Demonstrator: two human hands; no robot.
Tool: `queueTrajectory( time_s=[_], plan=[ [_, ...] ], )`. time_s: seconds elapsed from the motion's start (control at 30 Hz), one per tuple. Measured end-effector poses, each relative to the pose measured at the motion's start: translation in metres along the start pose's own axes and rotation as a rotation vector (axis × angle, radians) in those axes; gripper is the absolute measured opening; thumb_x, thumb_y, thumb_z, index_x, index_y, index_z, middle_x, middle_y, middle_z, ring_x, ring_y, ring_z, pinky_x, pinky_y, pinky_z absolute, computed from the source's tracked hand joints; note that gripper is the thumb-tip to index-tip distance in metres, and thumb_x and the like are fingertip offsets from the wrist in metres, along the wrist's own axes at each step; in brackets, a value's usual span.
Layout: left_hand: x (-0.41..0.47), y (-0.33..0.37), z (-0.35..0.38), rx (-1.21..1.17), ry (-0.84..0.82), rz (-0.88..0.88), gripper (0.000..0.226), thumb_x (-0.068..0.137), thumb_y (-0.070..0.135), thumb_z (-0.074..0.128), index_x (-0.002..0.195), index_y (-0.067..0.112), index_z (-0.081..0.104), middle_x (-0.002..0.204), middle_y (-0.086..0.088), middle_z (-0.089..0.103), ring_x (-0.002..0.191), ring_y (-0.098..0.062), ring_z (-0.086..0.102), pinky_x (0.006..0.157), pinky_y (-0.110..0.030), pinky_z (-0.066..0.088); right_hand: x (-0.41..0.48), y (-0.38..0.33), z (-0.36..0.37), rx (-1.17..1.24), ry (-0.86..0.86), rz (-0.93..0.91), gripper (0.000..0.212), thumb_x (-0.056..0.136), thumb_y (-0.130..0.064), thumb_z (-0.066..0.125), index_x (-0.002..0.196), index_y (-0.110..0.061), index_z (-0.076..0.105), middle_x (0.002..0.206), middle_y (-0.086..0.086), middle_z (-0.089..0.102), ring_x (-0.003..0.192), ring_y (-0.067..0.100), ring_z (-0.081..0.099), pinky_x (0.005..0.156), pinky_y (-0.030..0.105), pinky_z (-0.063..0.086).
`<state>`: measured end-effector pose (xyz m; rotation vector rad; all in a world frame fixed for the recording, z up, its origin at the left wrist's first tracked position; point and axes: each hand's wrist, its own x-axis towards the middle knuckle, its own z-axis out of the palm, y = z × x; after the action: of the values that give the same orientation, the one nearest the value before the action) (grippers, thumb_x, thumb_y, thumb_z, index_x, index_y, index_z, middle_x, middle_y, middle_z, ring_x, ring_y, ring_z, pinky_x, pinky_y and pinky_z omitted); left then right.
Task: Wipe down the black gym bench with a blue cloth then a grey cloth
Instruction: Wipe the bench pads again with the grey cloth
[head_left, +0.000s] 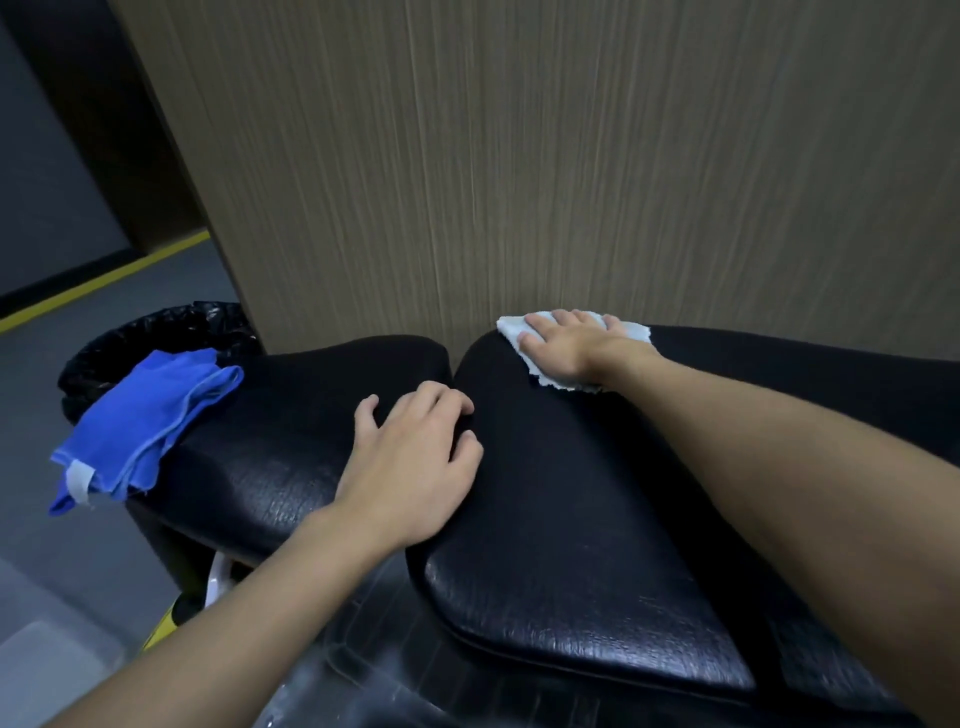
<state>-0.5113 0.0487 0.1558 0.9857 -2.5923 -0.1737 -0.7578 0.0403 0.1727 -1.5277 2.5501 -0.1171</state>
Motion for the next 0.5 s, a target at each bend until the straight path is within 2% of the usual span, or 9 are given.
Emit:
queueTrajectory(
  time_s=[0.13, 0.27, 0.5],
  plan=[
    [0.0, 0.0, 0.001, -0.016, 0.004, 0.001, 0.03, 0.095, 0.038, 0.033, 0.12, 0.031, 0.048, 0.124, 0.018, 0.043, 0.121, -0.006, 0.041, 0.115, -0.051, 0.011, -0.013, -0.005, 0.007, -0.012, 0.018, 0.0, 0.064, 0.095, -0.053, 0.007, 0.156, -0.035, 0.009, 0.167, -0.001, -0.001, 0.152, 0.019, -0.008, 0.12, 0.05, -0.008],
    [0.001, 0.002, 0.001, -0.011, -0.002, -0.003, 0.029, 0.093, 0.038, 0.033, 0.116, 0.03, 0.047, 0.122, 0.015, 0.044, 0.119, -0.009, 0.041, 0.113, -0.052, 0.013, -0.062, -0.012, 0.018, -0.02, 0.045, -0.1, 0.063, 0.094, -0.053, 0.009, 0.155, -0.035, 0.012, 0.166, 0.0, -0.003, 0.151, 0.019, -0.011, 0.12, 0.052, -0.007],
    [-0.003, 0.006, -0.005, -0.085, -0.026, -0.032, 0.033, 0.095, 0.026, 0.035, 0.125, 0.026, 0.047, 0.129, 0.011, 0.048, 0.12, -0.01, 0.046, 0.117, -0.051, 0.009, -0.169, -0.022, 0.026, -0.036, 0.03, -0.193, 0.061, 0.098, -0.056, 0.009, 0.156, -0.037, 0.004, 0.166, 0.0, -0.007, 0.151, 0.016, -0.014, 0.12, 0.049, -0.009]
  ],
)
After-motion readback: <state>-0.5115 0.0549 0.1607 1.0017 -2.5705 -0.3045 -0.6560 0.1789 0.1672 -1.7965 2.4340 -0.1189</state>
